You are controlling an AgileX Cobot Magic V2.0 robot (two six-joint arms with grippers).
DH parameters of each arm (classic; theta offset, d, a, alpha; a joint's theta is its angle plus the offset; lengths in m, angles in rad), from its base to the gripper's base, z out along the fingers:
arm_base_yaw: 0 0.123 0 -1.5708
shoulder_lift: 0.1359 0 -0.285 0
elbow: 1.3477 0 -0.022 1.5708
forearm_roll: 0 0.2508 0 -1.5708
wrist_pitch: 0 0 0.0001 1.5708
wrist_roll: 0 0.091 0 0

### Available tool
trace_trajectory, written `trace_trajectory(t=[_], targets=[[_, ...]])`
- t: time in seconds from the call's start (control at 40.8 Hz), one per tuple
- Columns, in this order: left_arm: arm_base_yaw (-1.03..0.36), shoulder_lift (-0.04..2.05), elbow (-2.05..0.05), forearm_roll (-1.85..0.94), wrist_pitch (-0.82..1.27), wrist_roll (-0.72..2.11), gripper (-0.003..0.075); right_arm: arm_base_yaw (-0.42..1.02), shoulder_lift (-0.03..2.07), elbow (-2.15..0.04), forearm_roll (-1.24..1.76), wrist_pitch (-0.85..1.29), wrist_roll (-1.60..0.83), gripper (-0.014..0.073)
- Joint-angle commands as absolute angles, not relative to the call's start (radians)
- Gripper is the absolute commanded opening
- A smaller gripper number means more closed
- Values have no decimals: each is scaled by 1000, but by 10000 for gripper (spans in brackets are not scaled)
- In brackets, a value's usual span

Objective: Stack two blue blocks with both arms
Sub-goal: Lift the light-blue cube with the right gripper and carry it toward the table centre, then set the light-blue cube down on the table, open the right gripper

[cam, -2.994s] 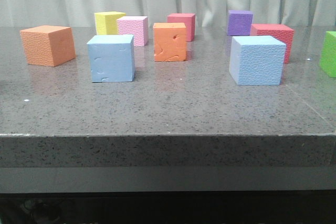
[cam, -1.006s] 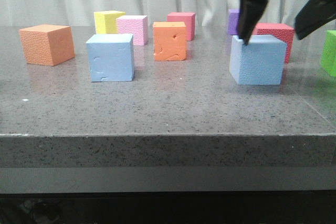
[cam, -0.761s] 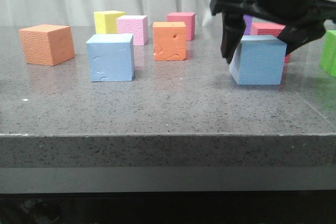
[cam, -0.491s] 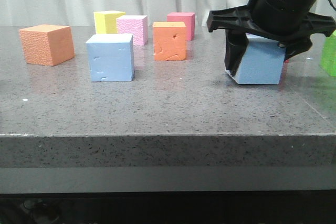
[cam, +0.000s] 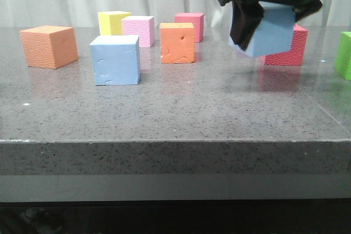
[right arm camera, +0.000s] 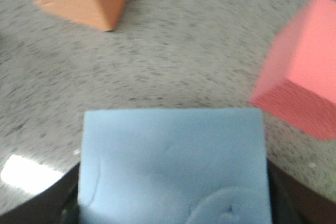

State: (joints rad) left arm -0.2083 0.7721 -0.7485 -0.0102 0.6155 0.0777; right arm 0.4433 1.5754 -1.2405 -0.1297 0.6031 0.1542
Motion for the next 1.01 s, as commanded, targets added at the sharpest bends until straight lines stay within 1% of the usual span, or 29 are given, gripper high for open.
trace_trajectory(t=[0.0, 0.074, 0.123, 0.147, 0.196, 0.221, 0.27, 0.344, 0.466, 0.613, 0.81, 0.883, 0.982], targets=[[-215, 774, -785, 0, 545, 73, 556, 447, 1555, -1335, 58, 635, -129, 363], [-215, 774, -785, 9, 545, 73, 556, 447, 1579, -1380, 201, 690, -319, 363], [-215, 774, -785, 9, 545, 73, 556, 447, 1597, -1405, 275, 728, -498, 363], [-215, 774, -785, 11, 545, 73, 556, 447, 1604, -1412, 301, 742, -541, 363], [-215, 774, -785, 12, 545, 73, 556, 447, 1622, -1428, 361, 785, -722, 363], [-215, 774, -785, 14, 545, 73, 556, 447, 1629, -1432, 385, 802, -767, 363], [-215, 774, -785, 16, 545, 73, 556, 447, 1645, -1436, 439, 841, -930, 363], [-215, 774, -785, 16, 545, 73, 556, 447, 1664, -1436, 514, 860, -1073, 363], [-215, 774, -785, 16, 545, 73, 556, 447, 1688, -1436, 582, 849, -1193, 363], [-215, 774, -785, 16, 545, 73, 556, 447, 1725, -1438, 595, 848, -1300, 363], [-215, 774, -785, 16, 545, 73, 556, 447, 1761, -1439, 600, 851, -1337, 367], [-215, 774, -785, 16, 545, 75, 556, 445, 1772, -1440, 600, 850, -1347, 395], [-215, 774, -785, 18, 547, 75, 556, 441, 1780, -1440, 603, 852, -1347, 461]])
